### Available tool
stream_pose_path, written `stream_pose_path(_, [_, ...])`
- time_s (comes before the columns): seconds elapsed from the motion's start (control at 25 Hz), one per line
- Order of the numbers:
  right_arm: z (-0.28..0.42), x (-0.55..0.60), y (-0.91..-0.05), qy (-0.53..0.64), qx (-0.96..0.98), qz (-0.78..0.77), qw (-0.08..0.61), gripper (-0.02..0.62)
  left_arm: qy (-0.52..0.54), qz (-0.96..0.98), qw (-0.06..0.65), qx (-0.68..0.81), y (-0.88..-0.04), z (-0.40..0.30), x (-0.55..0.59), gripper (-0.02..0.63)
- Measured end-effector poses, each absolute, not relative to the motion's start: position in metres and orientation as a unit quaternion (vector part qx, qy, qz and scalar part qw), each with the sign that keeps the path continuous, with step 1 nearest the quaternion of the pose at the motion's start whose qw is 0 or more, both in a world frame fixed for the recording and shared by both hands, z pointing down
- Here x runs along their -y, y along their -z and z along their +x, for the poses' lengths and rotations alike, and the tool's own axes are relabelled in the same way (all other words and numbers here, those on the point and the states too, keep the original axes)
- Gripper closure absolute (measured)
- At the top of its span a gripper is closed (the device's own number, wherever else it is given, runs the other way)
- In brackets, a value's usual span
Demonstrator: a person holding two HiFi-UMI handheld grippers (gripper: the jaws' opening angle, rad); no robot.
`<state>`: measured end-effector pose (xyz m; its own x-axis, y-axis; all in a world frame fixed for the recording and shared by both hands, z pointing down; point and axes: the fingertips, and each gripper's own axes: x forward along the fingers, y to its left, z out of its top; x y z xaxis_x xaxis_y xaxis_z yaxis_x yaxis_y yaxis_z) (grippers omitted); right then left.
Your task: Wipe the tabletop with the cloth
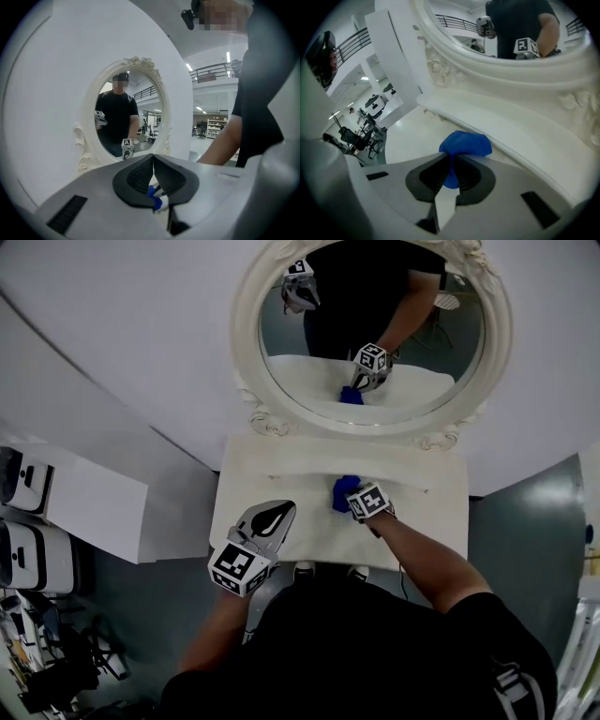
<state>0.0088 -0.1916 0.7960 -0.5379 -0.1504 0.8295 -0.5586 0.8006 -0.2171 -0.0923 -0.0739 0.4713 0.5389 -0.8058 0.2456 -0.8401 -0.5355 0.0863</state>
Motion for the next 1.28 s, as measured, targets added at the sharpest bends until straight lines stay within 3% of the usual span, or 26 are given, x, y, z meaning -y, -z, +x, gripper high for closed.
stream_pose_path(0.28, [-0.147,0.145,-0.774,-0.222,0.875,0.101,0.418,0.574,-0.078,0.839,0.11,0.528,-0.474,-0.154,0.034,0.594])
stream_pose_path(0.64, [-0.278,0.065,-0.783,-0.252,0.877,-0.001,0.41,0.574,-0.074,0.805,0.108,0.579,-0.479,-0.224,-0.006,0.594])
stream_pose_path(1.0, [-0.357,0.004,-0.812,-0.306,0.862,-0.052,0.402,0.575,-0.075,0.77,0.125,0.621,-0.494,-0.288,-0.04,0.594])
stream_pose_path(1.28, [-0.359,-0.001,-0.852,-0.32,0.841,-0.029,0.435,0.575,-0.08,0.76,0.132,0.632,-0.5,-0.312,-0.052,0.594])
